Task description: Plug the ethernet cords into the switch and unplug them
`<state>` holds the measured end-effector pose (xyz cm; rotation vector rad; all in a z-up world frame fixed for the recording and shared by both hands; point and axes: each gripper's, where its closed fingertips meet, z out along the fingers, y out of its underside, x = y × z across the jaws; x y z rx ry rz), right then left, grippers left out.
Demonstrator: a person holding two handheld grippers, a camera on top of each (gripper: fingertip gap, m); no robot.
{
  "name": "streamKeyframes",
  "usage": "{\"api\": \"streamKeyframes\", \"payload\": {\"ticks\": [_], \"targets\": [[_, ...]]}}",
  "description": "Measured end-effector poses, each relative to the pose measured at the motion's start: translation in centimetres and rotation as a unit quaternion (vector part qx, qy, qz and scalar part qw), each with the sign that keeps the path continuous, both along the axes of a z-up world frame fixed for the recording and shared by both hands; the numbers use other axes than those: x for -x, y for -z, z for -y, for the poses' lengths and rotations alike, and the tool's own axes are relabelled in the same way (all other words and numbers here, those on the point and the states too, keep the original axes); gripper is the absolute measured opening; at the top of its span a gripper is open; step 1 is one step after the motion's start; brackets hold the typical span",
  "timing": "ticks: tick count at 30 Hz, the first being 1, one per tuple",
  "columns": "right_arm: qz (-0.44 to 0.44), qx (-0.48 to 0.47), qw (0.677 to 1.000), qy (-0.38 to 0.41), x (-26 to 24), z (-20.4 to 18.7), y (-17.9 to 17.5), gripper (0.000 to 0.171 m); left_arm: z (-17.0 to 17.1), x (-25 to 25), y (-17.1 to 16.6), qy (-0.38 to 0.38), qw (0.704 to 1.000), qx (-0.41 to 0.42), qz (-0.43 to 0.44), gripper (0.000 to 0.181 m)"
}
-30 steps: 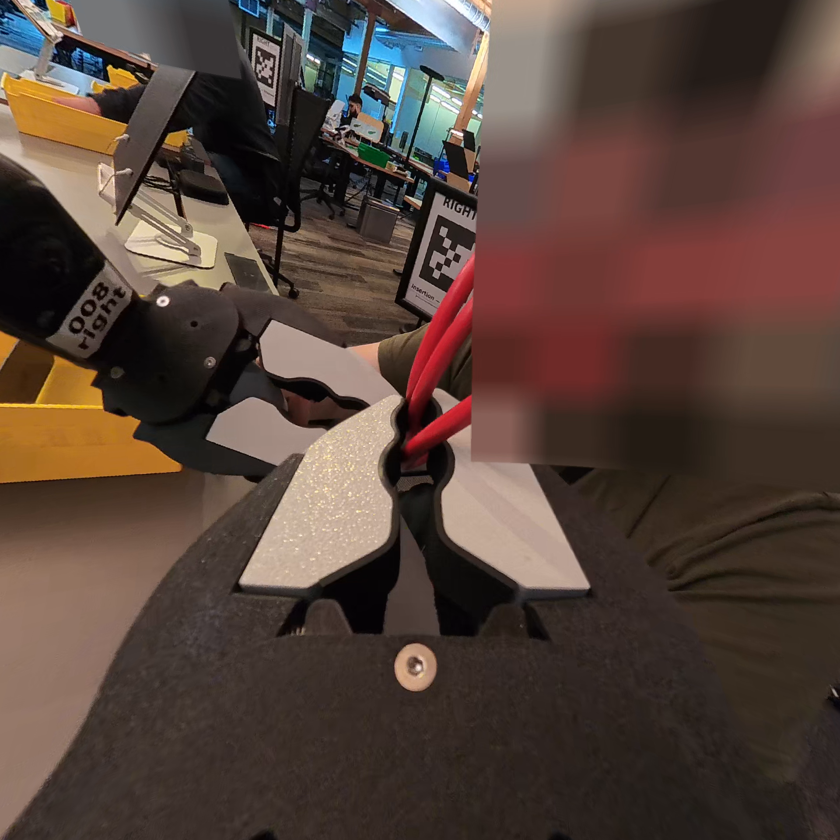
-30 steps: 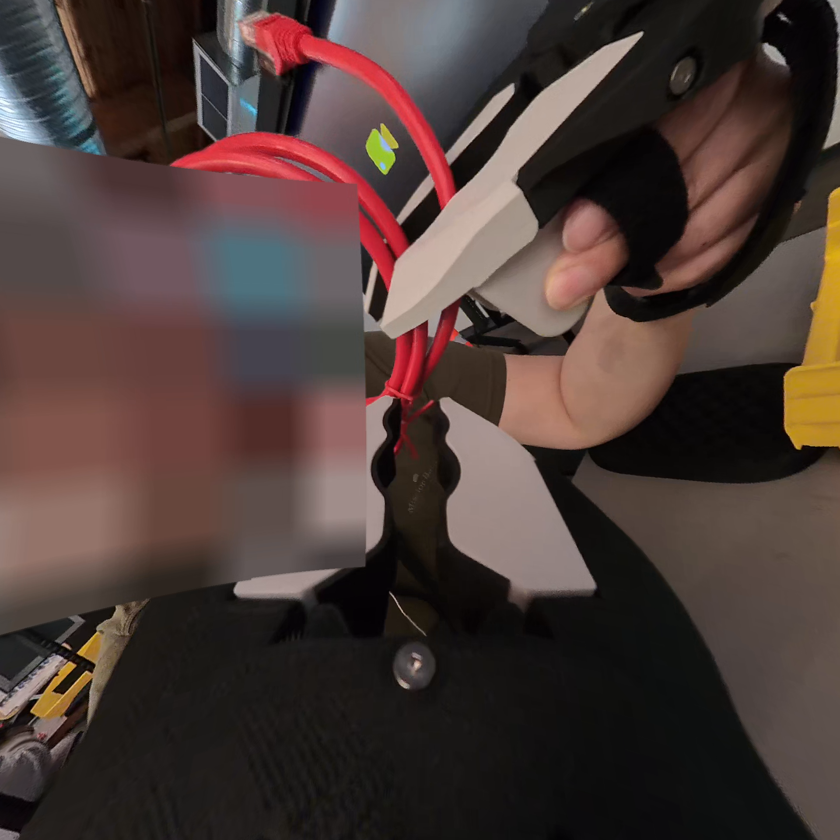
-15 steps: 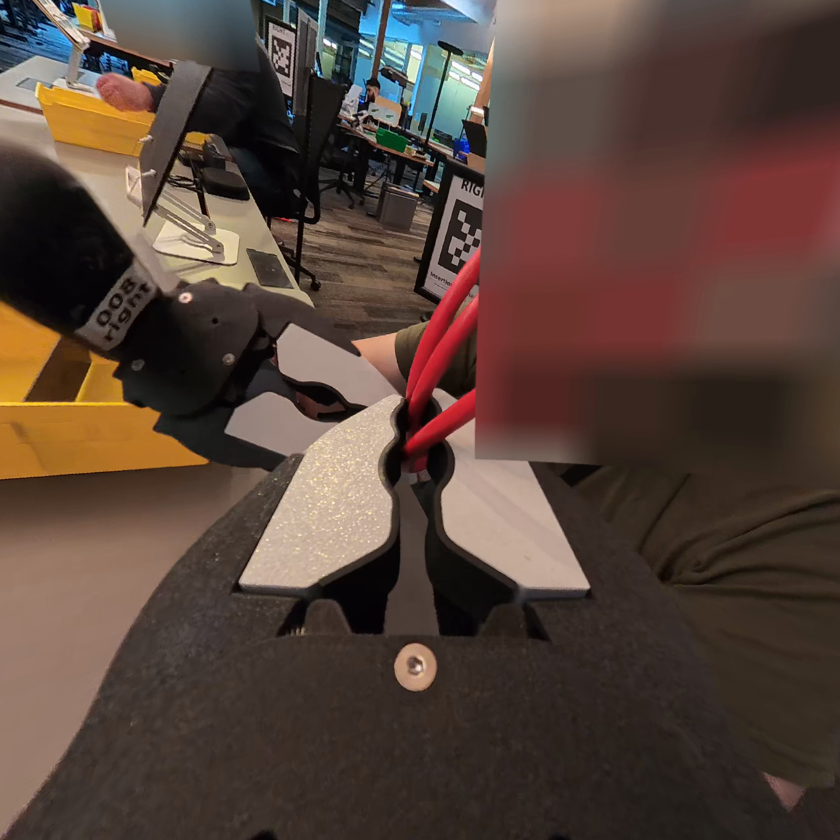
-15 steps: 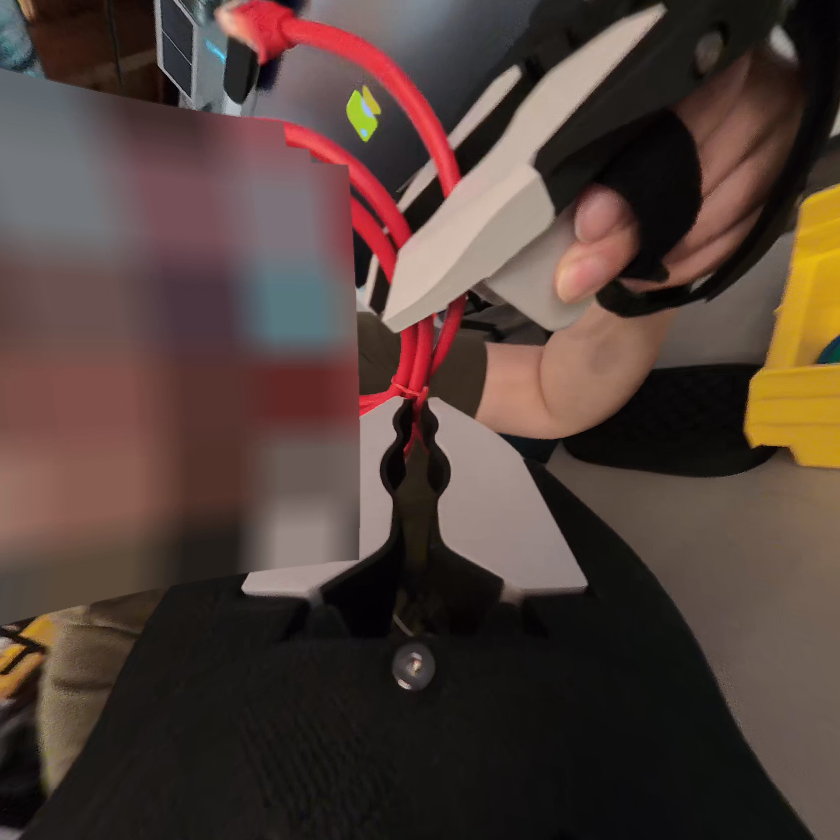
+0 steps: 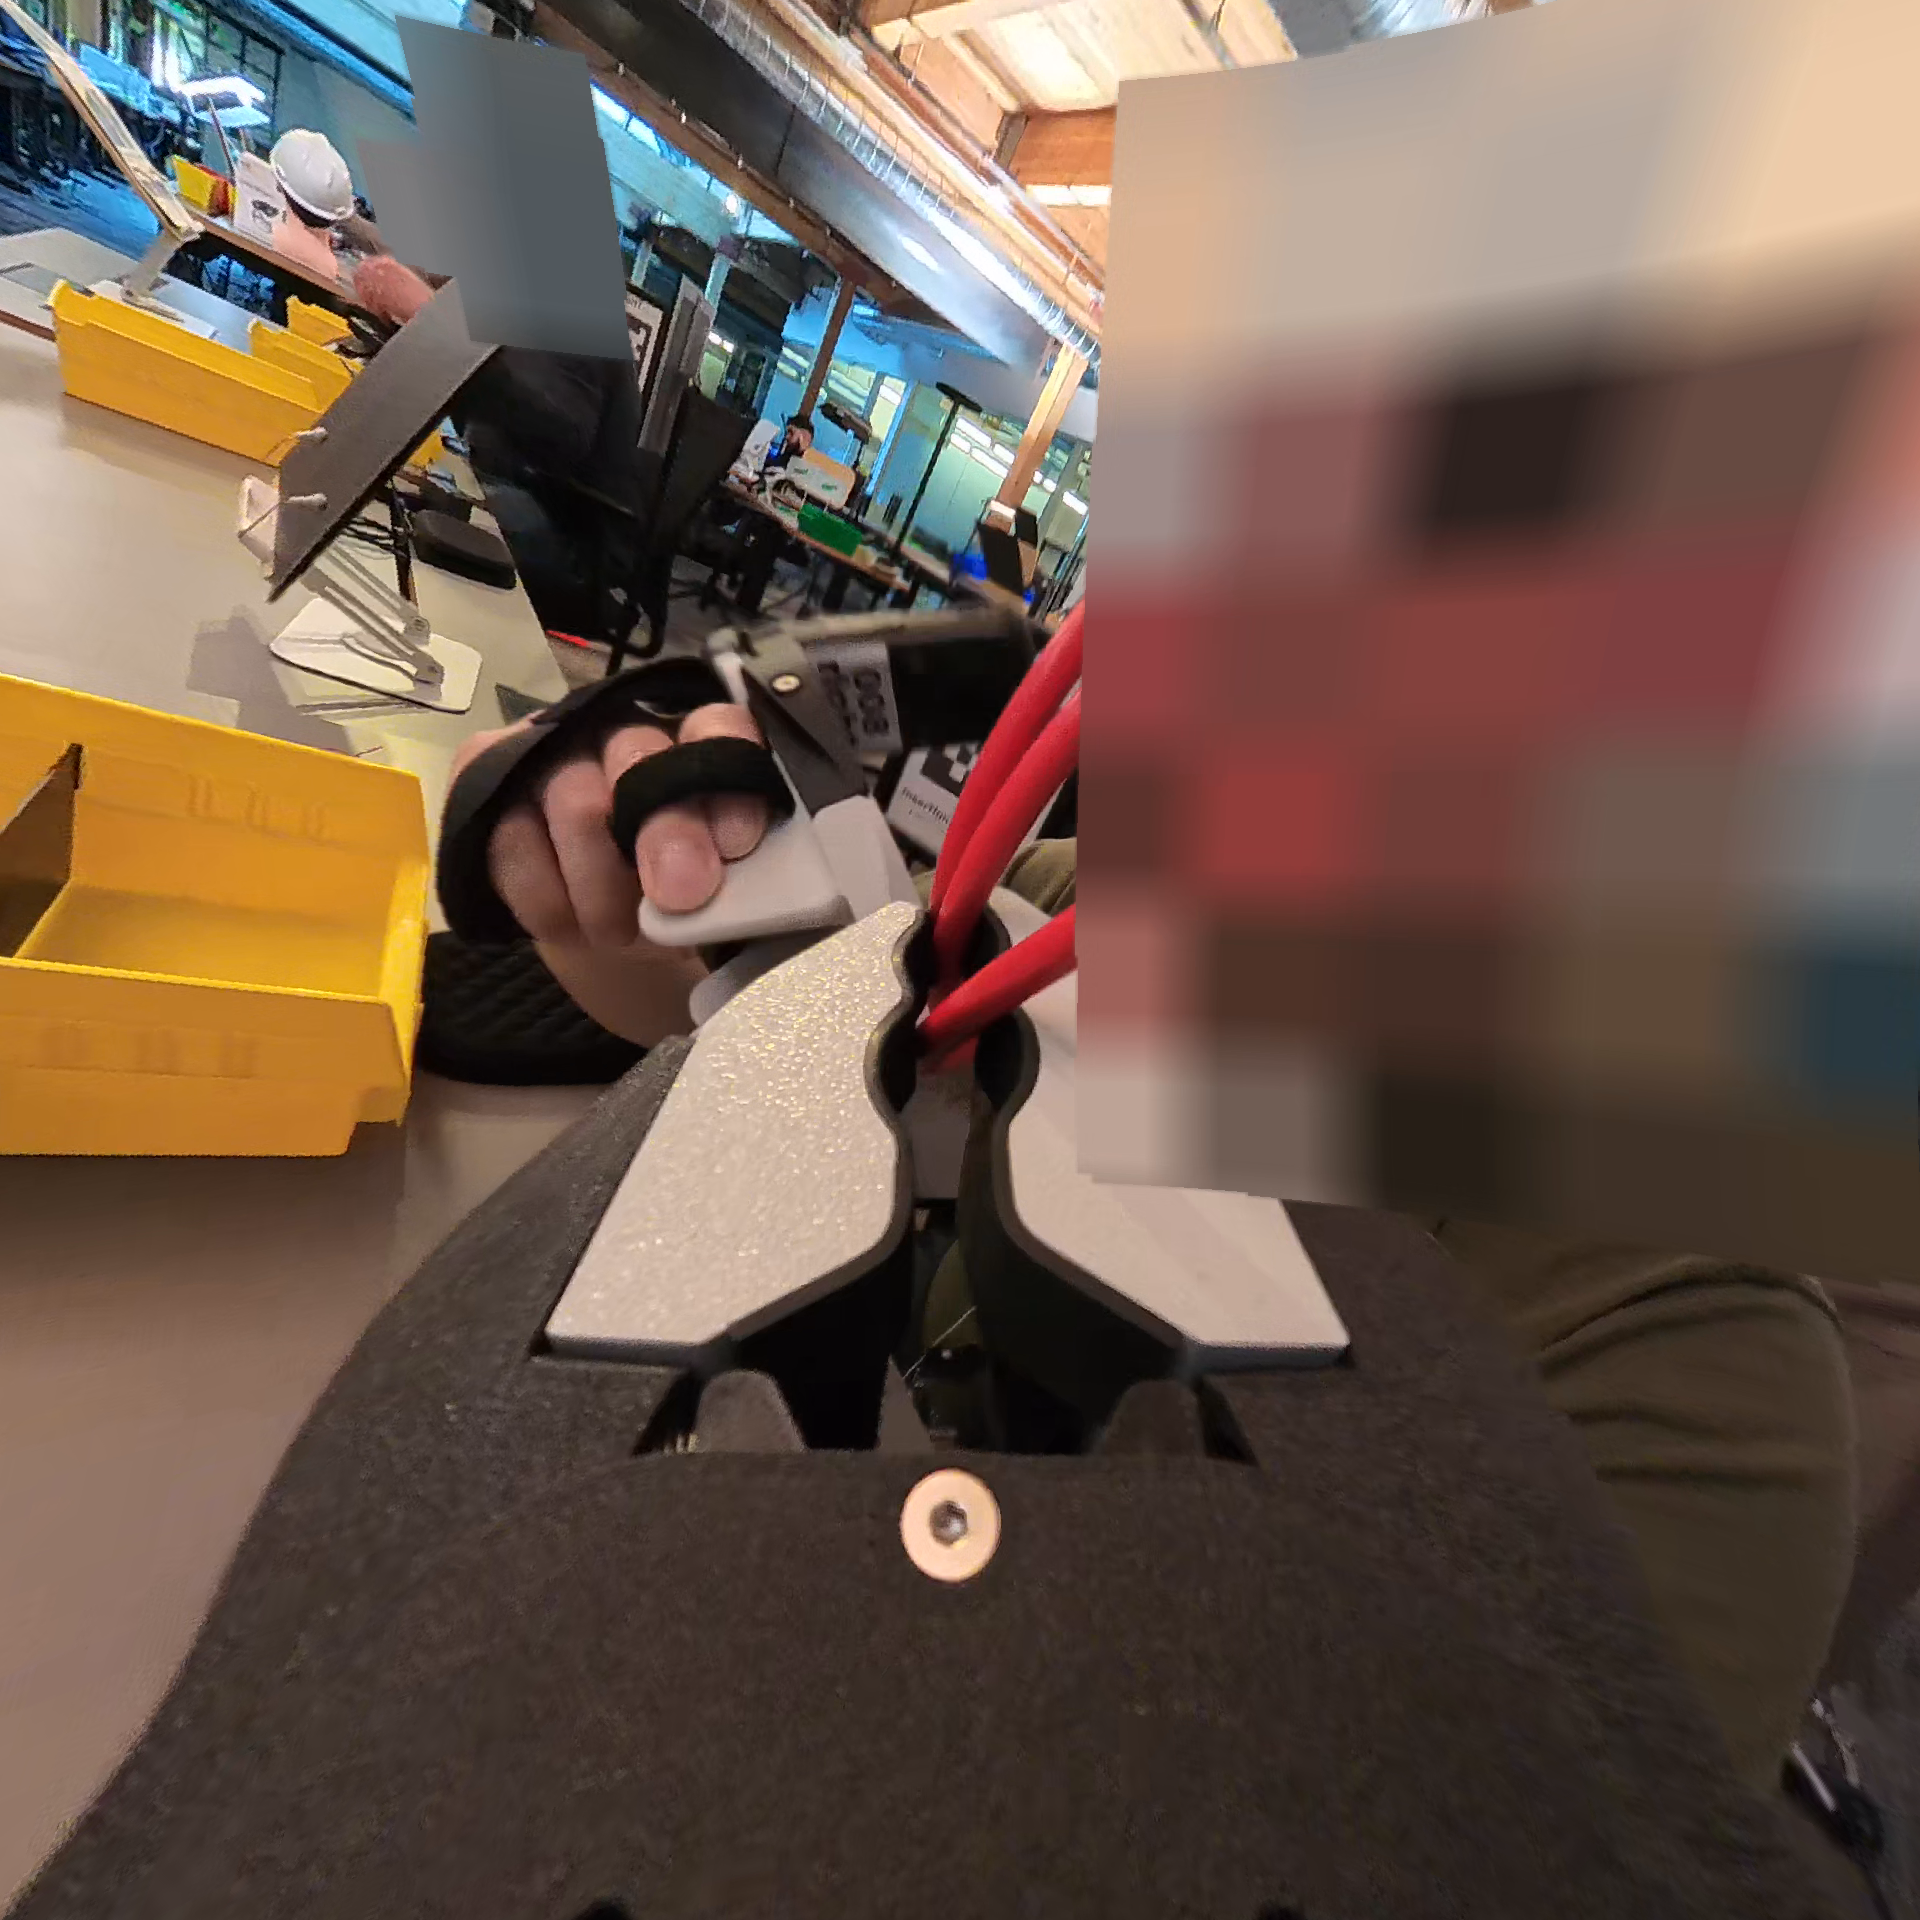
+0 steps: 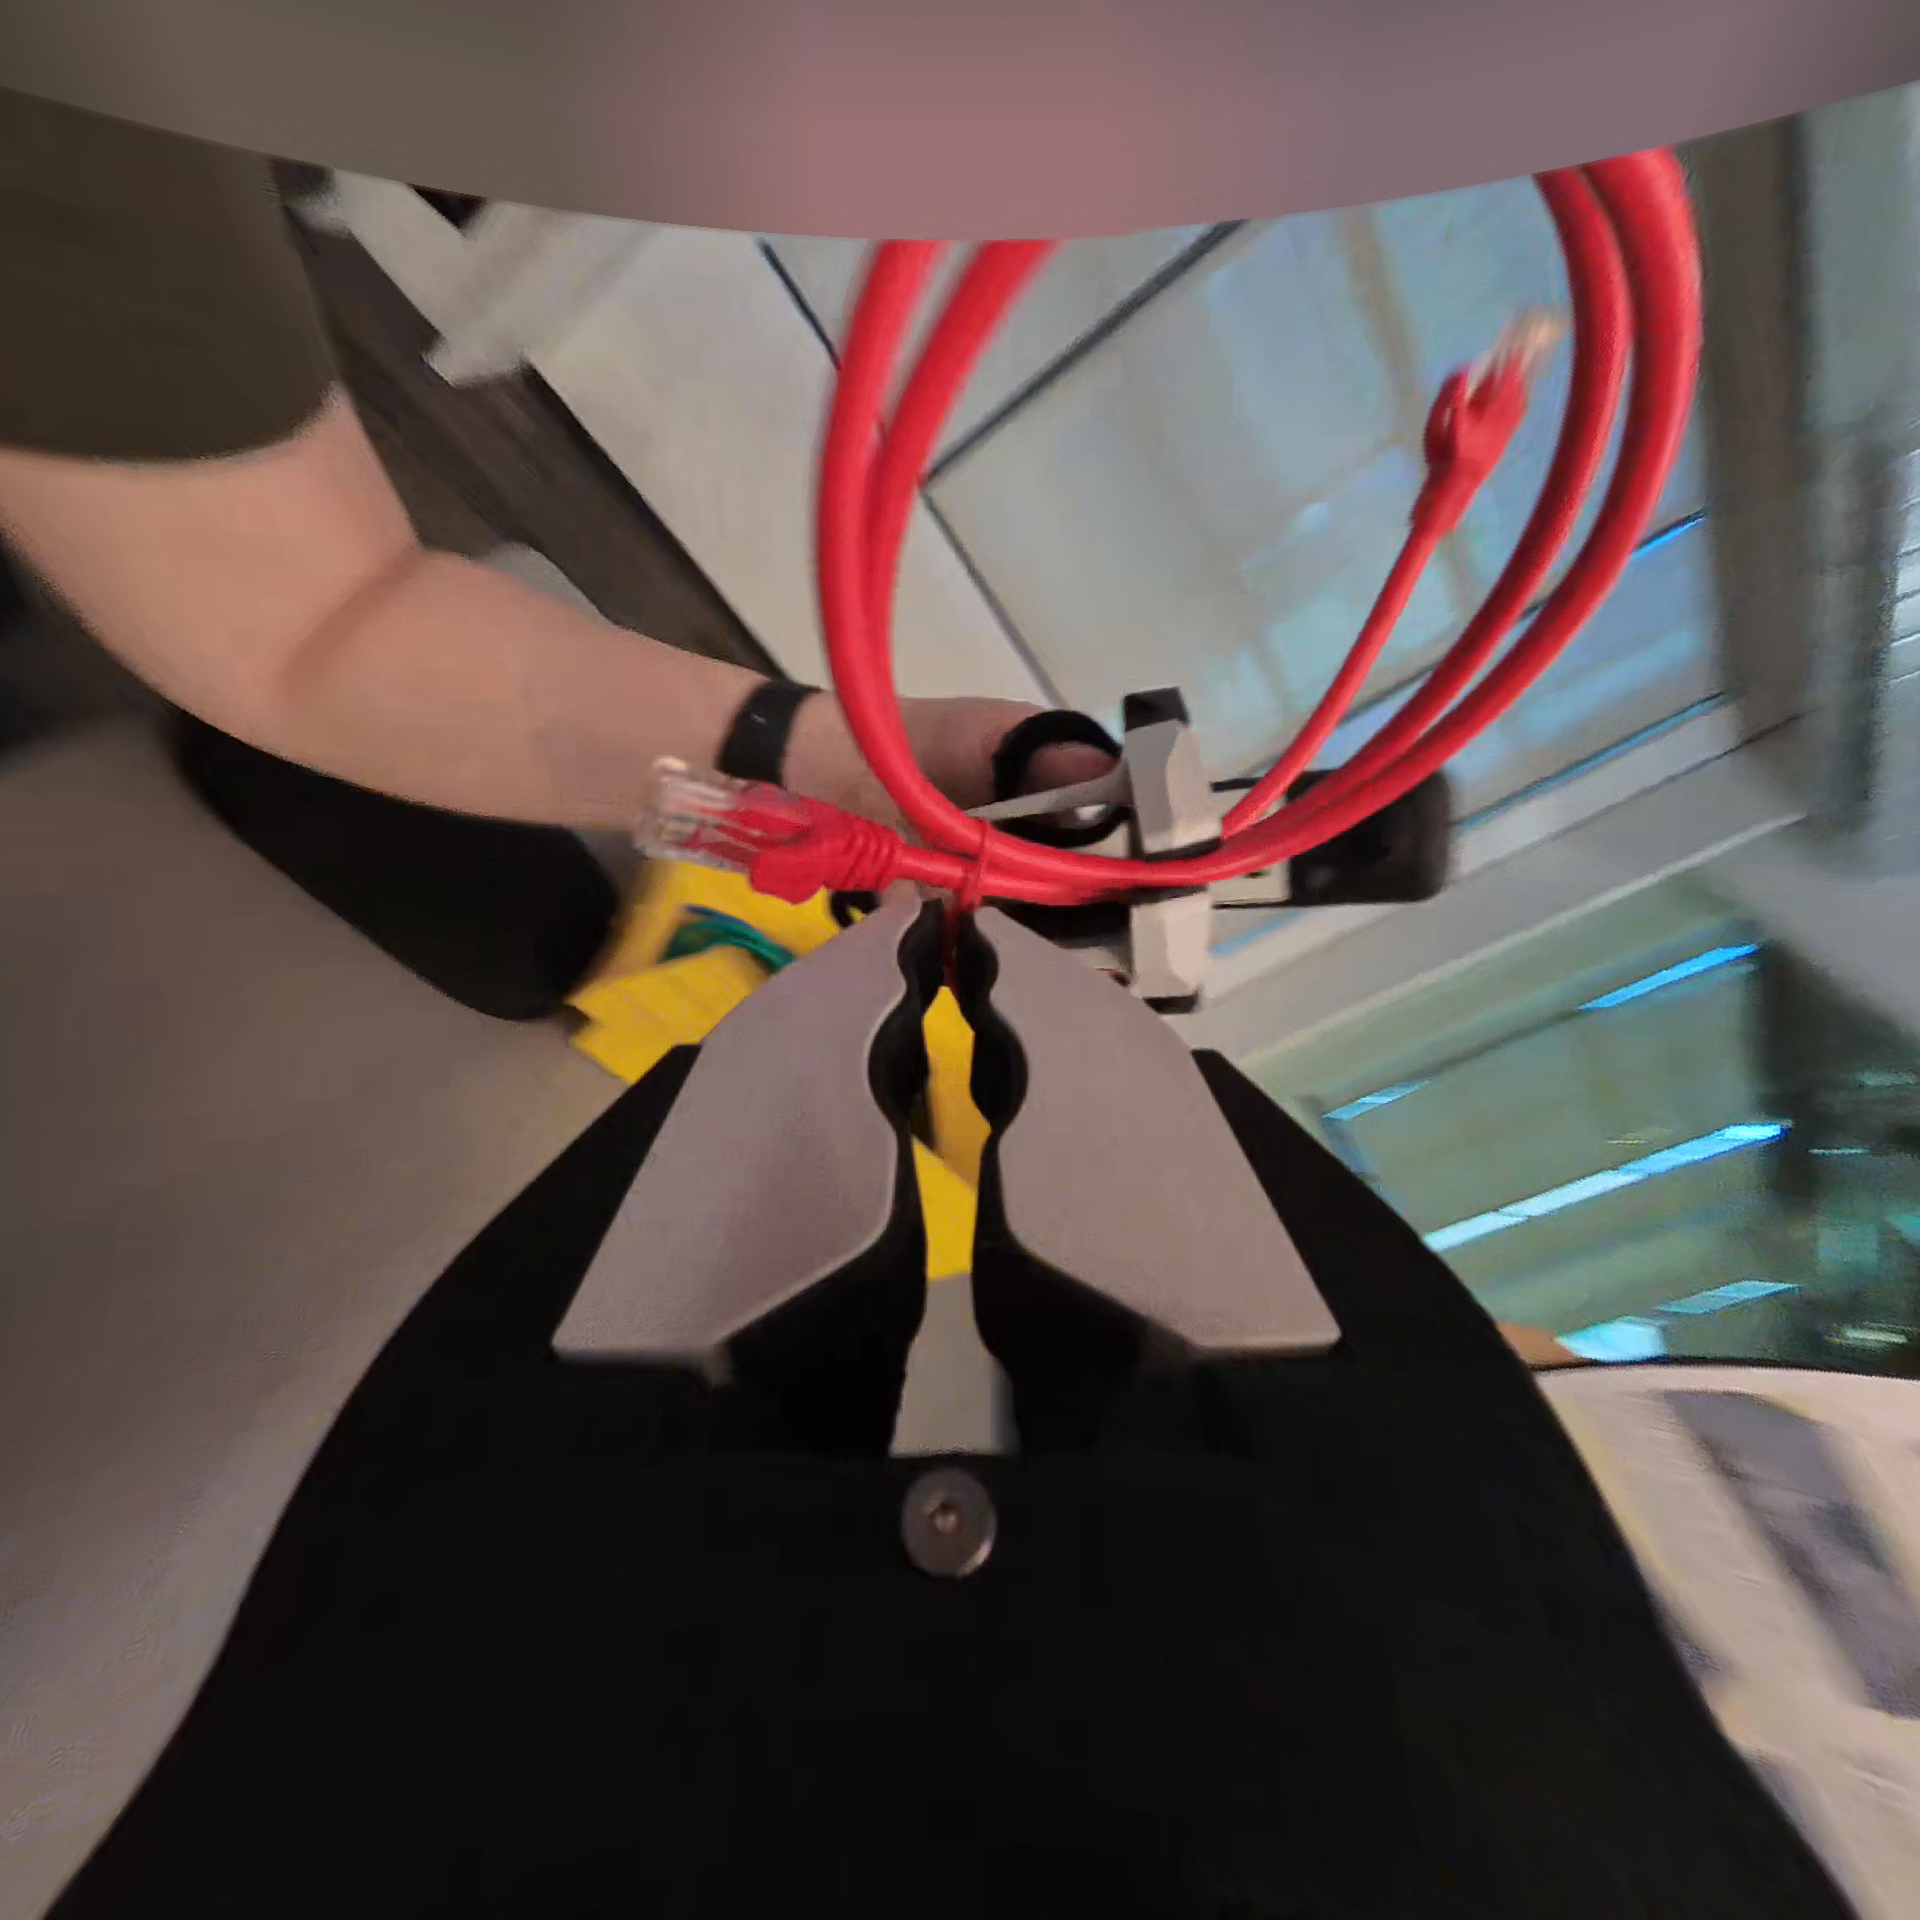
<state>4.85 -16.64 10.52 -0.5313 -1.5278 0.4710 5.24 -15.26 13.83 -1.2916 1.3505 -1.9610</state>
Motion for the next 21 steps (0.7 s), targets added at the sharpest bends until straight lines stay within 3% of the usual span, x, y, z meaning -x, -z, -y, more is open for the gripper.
{"api": "streamKeyframes", "payload": {"ticks": [5, 8, 12, 14, 15, 17, 19, 21], "targets": [[-0.048, -0.233, 0.965, 0.113, -0.2, -1.0, -0.2, 0.003, -0.7, -0.1, 0.2, -0.002, 1.000, 0.024, 0.001, 0.006], [-0.080, -0.271, 0.953, 0.113, -0.3, -0.8, -0.2, 0.004, -0.4, -0.2, 0.2, 0.000, 1.000, 0.016, -0.002, 0.006], [-0.081, -0.112, 0.990, 0.030, -0.2, -0.3, -0.2, 0.011, 0.2, 0.1, 0.0, 0.008, 1.000, 0.001, 0.000, 0.006], [-0.053, 0.039, 0.997, -0.050, -0.4, 0.2, -0.4, 0.021, 0.3, 0.5, -0.4, 0.006, 1.000, -0.003, 0.007, 0.006], [-0.028, 0.136, 0.985, -0.107, -0.6, 0.8, -0.5, 0.023, 0.5, 0.6, -0.5, 0.008, 1.000, -0.009, 0.009, 0.006], [-0.001, 0.351, 0.912, -0.213, -1.4, 1.0, -1.9, 0.025, 0.8, 0.9, -0.5, 0.013, 1.000, -0.020, 0.011, 0.006], [0.003, 0.545, 0.794, -0.268, -1.6, -0.9, -3.3, 0.021, 1.4, 0.8, -0.3, 0.022, 0.999, -0.037, 0.005, 0.006], [0.033, 0.655, 0.696, -0.291, -1.4, -2.5, -2.7, 0.016, 1.9, 0.6, 0.0, 0.026, 0.998, -0.055, -0.002, 0.006]]}}
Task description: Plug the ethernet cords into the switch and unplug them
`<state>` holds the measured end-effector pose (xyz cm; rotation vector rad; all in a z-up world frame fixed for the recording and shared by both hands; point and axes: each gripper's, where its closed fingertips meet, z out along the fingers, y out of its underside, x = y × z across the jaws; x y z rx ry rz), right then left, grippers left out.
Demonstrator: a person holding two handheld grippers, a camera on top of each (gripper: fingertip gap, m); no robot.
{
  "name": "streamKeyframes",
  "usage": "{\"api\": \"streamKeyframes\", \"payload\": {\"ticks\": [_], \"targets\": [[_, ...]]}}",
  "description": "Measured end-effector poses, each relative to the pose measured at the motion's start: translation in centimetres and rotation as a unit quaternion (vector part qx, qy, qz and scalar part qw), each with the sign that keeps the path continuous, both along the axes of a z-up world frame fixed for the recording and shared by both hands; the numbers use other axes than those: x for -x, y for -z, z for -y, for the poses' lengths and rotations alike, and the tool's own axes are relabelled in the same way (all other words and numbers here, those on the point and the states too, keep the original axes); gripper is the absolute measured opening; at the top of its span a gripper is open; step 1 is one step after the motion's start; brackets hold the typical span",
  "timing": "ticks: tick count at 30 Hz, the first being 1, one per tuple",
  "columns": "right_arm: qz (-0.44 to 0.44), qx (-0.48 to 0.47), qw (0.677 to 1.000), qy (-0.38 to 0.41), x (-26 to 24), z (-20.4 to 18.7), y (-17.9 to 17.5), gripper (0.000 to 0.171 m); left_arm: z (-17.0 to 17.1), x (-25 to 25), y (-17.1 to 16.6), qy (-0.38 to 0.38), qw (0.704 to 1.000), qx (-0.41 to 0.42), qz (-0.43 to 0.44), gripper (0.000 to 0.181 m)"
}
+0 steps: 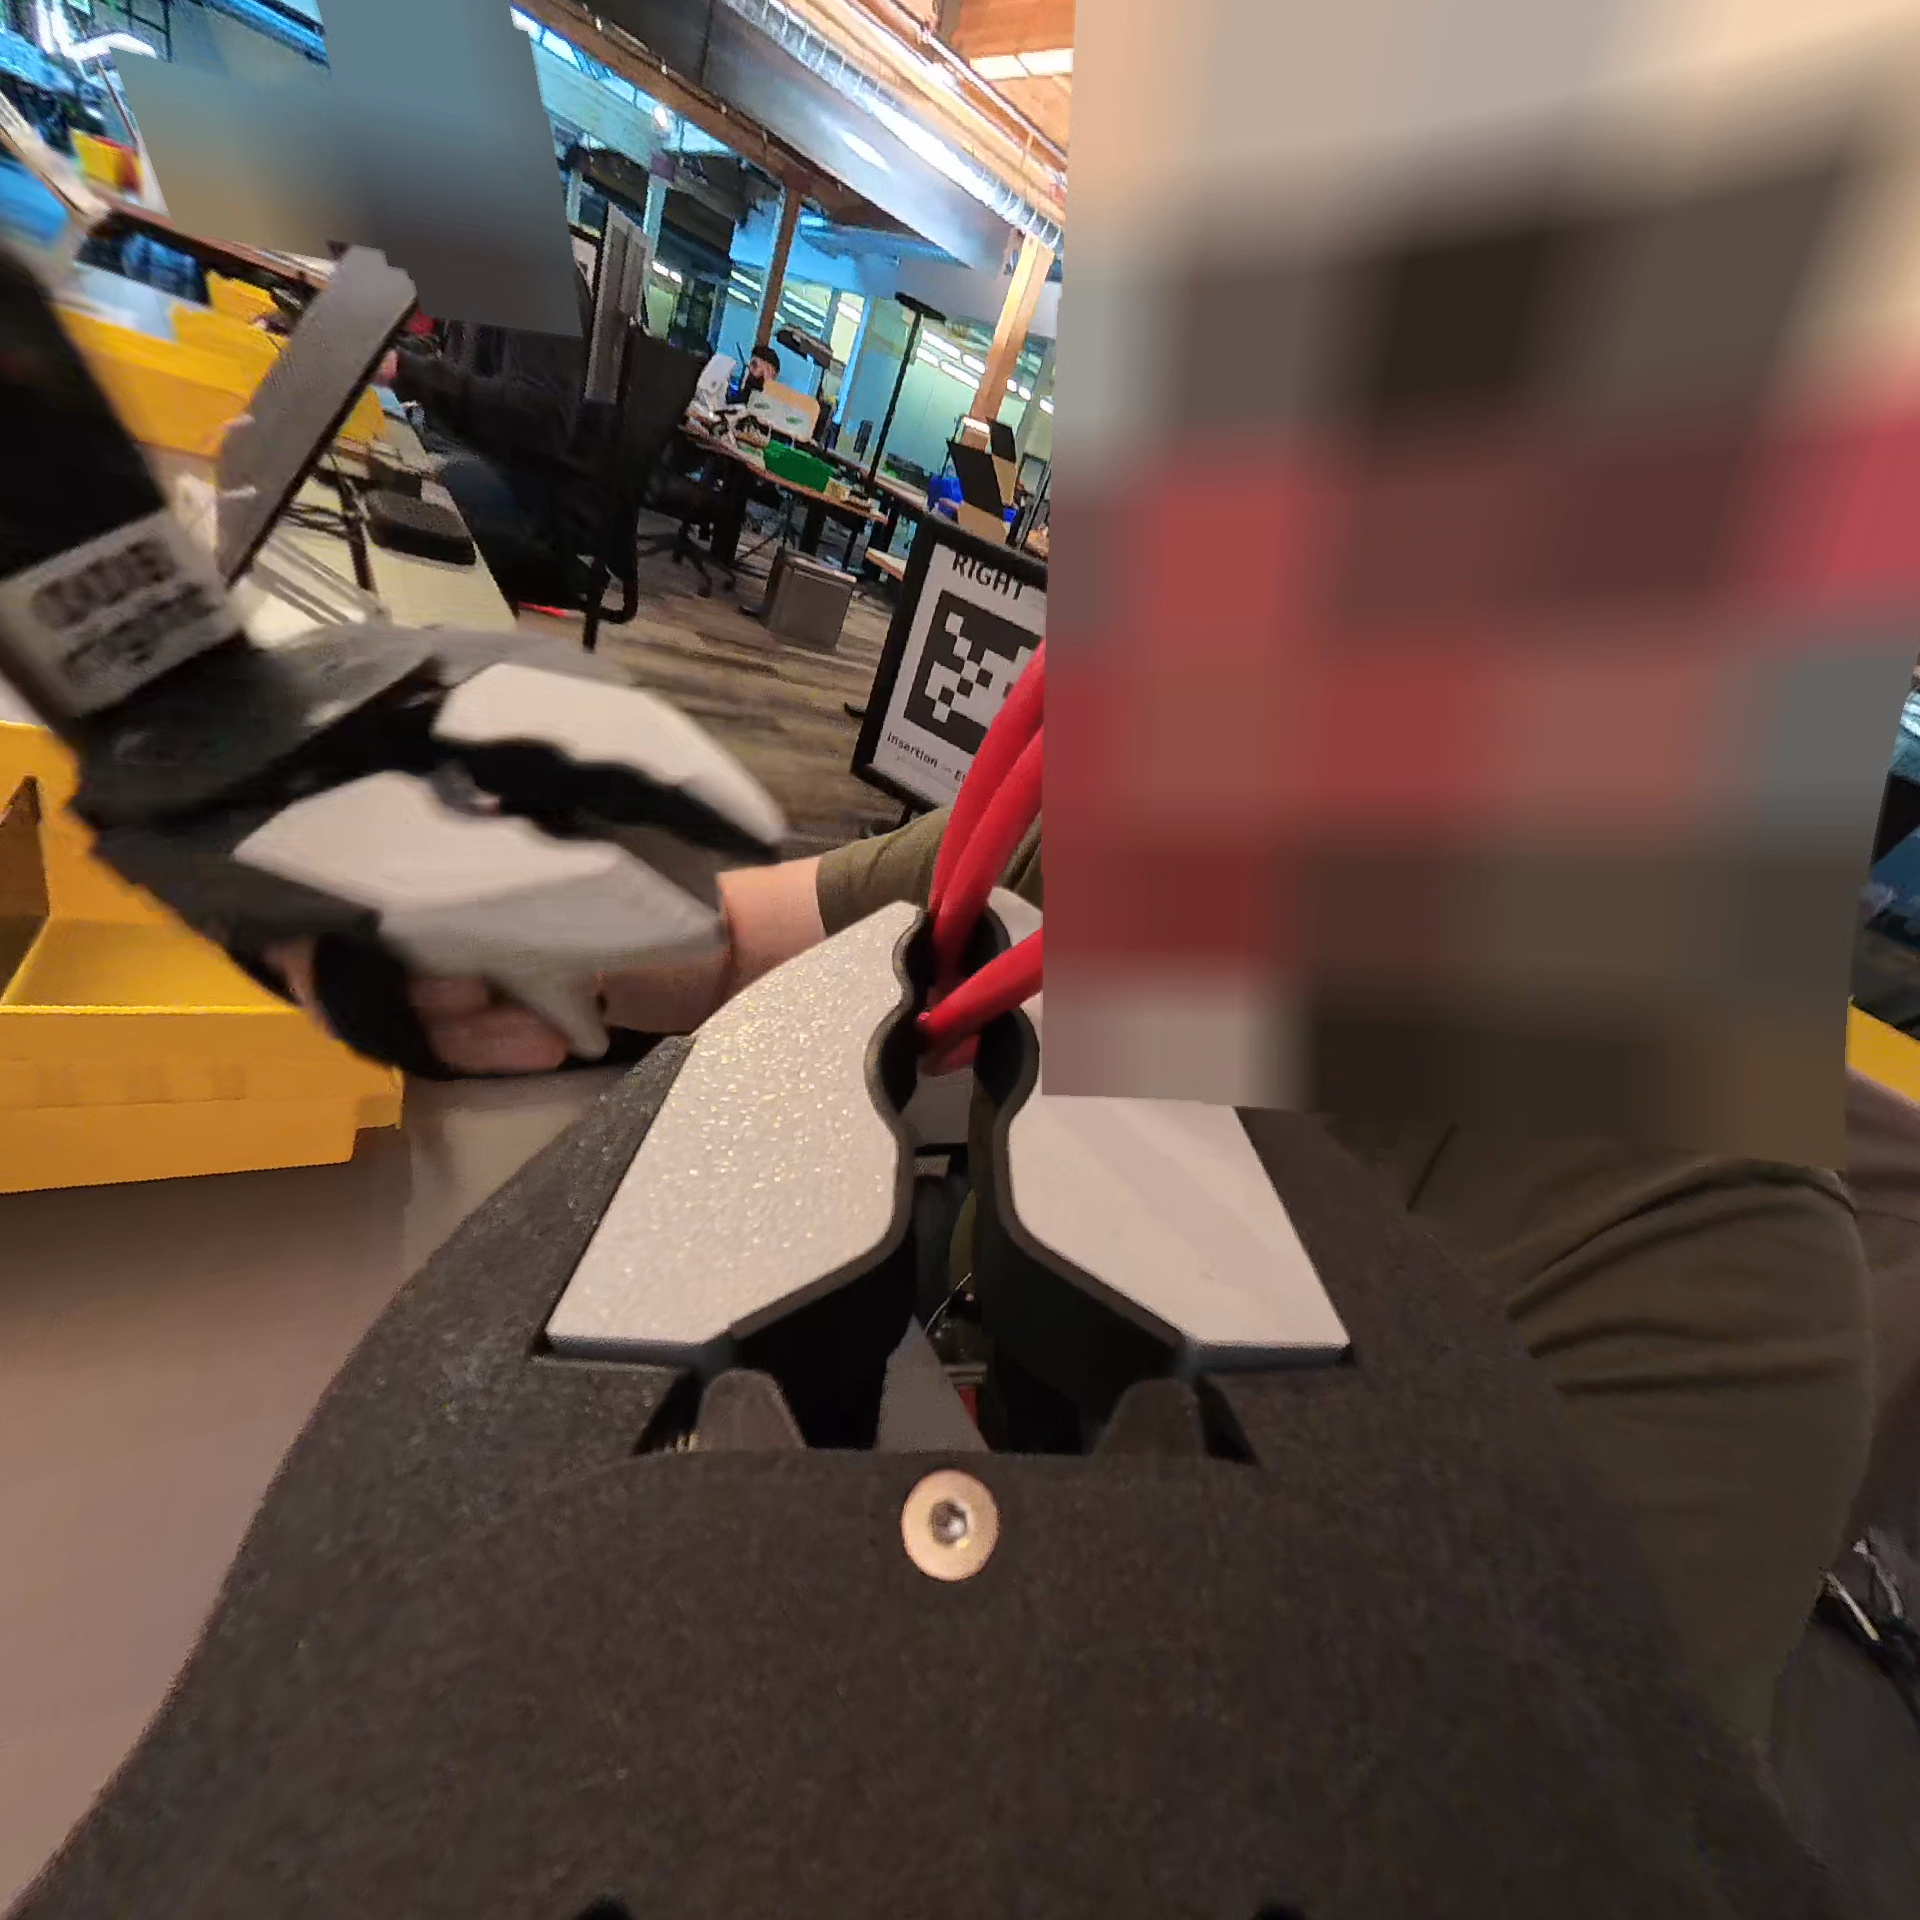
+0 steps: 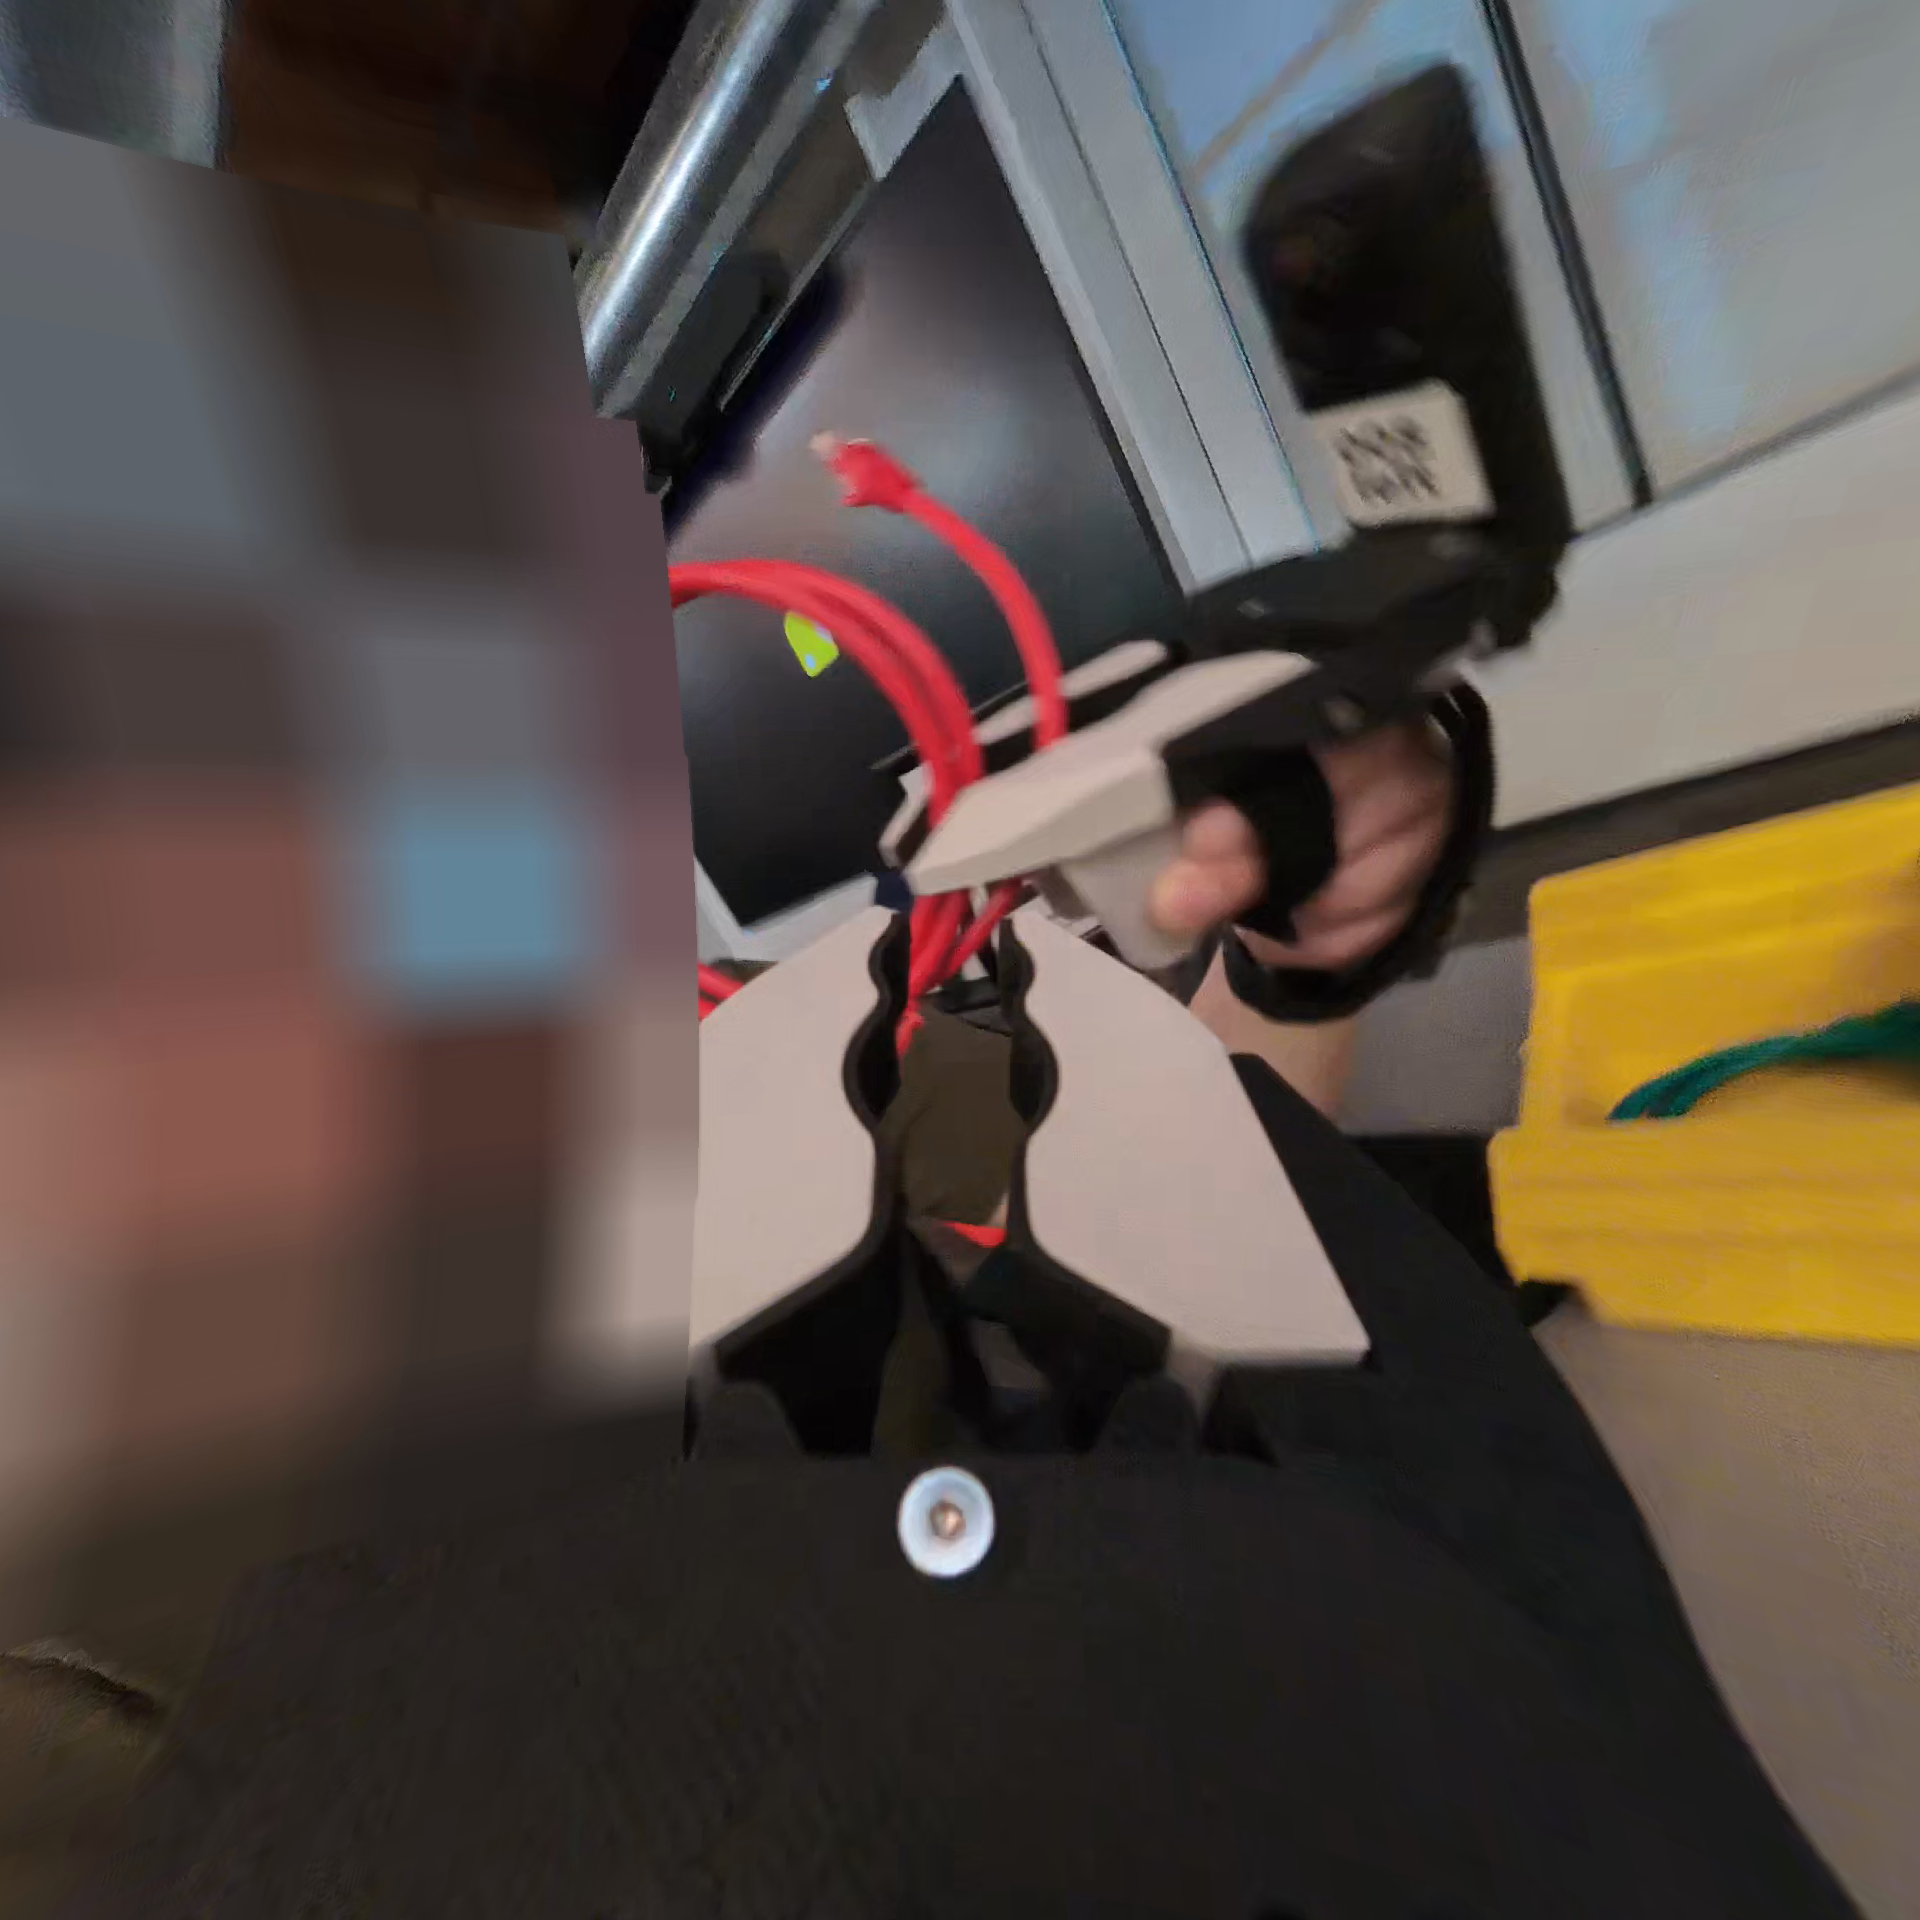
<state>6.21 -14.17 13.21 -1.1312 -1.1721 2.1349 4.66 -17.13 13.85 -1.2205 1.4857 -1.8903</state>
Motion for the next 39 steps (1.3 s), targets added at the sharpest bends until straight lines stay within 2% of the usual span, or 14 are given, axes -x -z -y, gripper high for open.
{"api": "streamKeyframes", "payload": {"ticks": [3, 7, 16, 20, 24, 32, 39], "targets": [[0.038, 0.057, 0.997, -0.044, 1.0, -0.1, 1.7, 0.016, 0.6, -0.2, 0.3, 0.011, 1.000, -0.014, -0.007, 0.006], [0.086, 0.102, 0.979, -0.153, 1.2, 2.8, 2.9, 0.016, 0.9, -0.2, 0.6, 0.017, 0.999, -0.029, -0.010, 0.006], [0.136, 0.089, 0.964, -0.209, 1.5, 5.4, 4.5, 0.016, 1.6, -0.5, 1.1, 0.027, 0.998, -0.048, -0.022, 0.006], [0.136, 0.100, 0.957, -0.237, 1.3, 5.8, 4.6, 0.011, 1.9, -1.0, 1.5, 0.032, 0.998, -0.053, -0.031, 0.006], [0.138, 0.099, 0.952, -0.256, 1.0, 6.2, 4.7, 0.004, 2.0, -1.1, 1.7, 0.034, 0.997, -0.056, -0.035, 0.006], [0.148, 0.090, 0.952, -0.252, 1.0, 6.4, 4.9, 0.010, 1.3, -1.1, 1.9, 0.013, 0.997, -0.062, -0.041, 0.006], [0.150, 0.054, 0.962, -0.223, 1.4, 5.9, 5.2, 0.006, 0.8, -0.9, 1.8, 0.000, 0.997, -0.061, -0.038, 0.006]]}}
